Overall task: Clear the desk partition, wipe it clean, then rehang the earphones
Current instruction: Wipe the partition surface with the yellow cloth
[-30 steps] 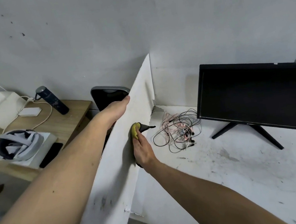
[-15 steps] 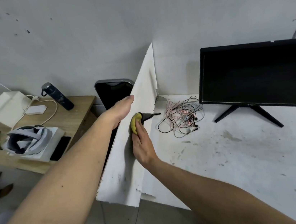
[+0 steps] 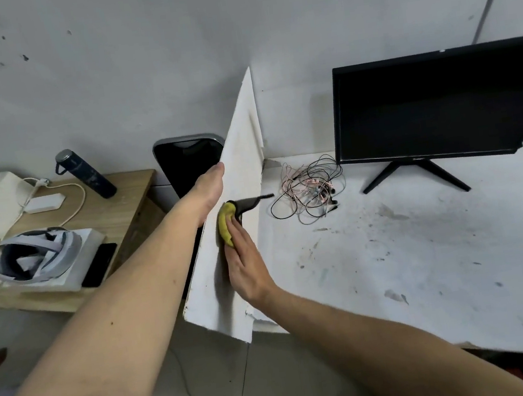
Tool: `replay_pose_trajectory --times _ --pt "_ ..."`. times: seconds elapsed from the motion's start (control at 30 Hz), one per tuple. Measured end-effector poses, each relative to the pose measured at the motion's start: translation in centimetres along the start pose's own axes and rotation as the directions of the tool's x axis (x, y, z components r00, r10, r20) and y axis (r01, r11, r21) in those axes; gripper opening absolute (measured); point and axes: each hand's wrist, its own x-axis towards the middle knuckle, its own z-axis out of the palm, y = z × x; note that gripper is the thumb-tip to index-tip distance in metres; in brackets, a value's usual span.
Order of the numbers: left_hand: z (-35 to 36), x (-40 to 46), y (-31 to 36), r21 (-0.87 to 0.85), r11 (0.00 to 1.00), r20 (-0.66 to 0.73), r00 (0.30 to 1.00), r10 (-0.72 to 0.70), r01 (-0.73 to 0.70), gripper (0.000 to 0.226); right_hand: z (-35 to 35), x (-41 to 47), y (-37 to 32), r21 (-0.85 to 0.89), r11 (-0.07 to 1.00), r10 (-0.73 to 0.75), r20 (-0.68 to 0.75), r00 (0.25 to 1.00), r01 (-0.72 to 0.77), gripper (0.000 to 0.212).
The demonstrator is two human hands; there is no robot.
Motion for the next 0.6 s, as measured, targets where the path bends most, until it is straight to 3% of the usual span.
replay_pose_trajectory --times 0.1,0.27,0.47,0.6 --pt "-0.2 -0.6 0.2 0.001 1.0 -0.001 1.0 -0.001 0.001 0.053 -0.5 0.6 -0.8 0.049 0.993 0.112 -0.004 0.994 -0.111 0.055" --pt "0.1 -0.7 0.4 0.022 0.999 0.014 0.999 0.033 -0.033 0.049 0.6 -2.6 -1.6 -0.063 0.991 -0.116 0.002 0.993 0.116 0.057" --pt "0.2 -0.8 0.6 -0.001 1.0 0.022 1.0 0.013 -0.013 0.049 0.1 -2.6 -0.2 -0.065 0.998 0.01 -0.003 1.0 -0.01 0.056" --pt "0.4 -0.7 0.7 0.029 0.999 0.03 0.999 0.04 -0.041 0.05 0.4 -4.5 -1.7 -0.092 0.984 -0.157 -0.017 0.987 0.155 0.058"
